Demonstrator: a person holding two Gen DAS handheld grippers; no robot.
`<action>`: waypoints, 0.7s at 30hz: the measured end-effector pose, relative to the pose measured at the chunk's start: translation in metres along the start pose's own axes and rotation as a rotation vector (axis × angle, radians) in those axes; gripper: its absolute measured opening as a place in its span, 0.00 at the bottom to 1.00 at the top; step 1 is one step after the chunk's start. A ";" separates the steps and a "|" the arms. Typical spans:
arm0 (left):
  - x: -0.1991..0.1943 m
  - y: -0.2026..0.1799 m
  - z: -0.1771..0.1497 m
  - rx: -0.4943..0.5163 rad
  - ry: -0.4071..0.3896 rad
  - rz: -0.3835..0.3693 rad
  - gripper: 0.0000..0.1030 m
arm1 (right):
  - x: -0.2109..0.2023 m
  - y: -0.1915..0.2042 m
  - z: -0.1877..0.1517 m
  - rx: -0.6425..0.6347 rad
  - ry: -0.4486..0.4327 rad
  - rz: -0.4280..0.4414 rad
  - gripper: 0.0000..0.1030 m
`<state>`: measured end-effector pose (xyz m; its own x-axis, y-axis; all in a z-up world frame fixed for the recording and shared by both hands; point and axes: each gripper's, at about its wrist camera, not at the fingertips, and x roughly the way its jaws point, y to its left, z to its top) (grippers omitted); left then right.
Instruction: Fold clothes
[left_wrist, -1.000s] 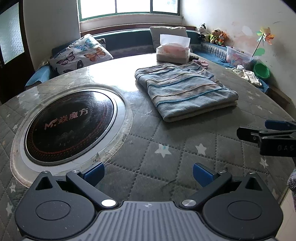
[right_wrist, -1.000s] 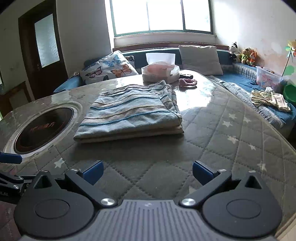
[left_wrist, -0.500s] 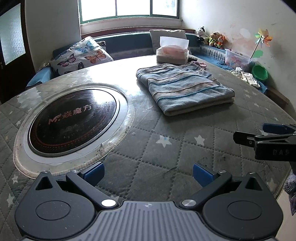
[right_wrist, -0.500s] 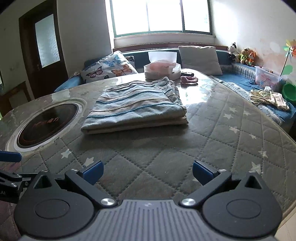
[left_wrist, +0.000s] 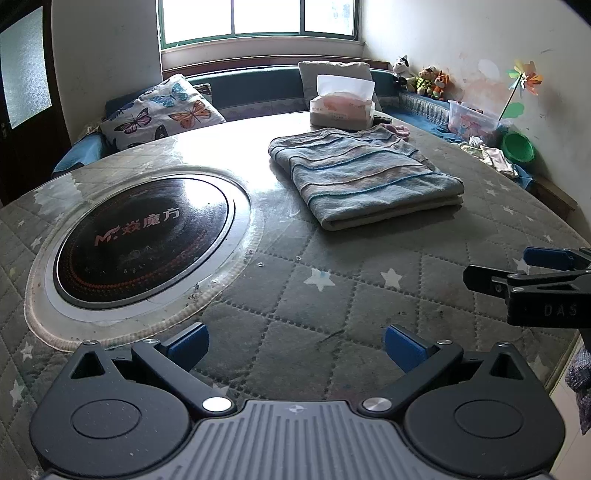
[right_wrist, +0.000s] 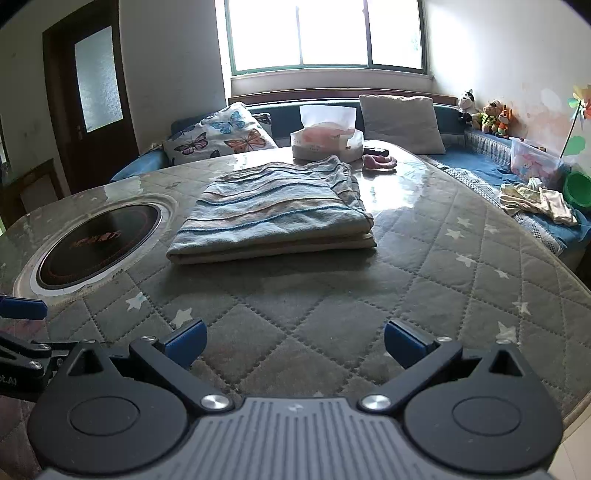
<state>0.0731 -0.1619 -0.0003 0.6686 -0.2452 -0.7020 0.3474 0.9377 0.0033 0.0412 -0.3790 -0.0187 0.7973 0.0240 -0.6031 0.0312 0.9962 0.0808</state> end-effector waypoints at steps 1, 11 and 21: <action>0.000 0.000 0.000 0.000 0.000 0.000 1.00 | 0.000 0.000 0.000 -0.001 0.000 -0.001 1.00; -0.003 -0.001 -0.001 -0.005 -0.006 0.004 1.00 | -0.002 0.003 0.000 -0.009 -0.006 0.004 1.00; -0.006 -0.003 -0.002 -0.007 -0.008 0.001 1.00 | -0.006 0.007 -0.001 -0.015 -0.012 0.010 1.00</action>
<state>0.0667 -0.1626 0.0023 0.6741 -0.2462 -0.6965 0.3424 0.9396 -0.0007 0.0359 -0.3725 -0.0155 0.8044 0.0333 -0.5931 0.0141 0.9971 0.0751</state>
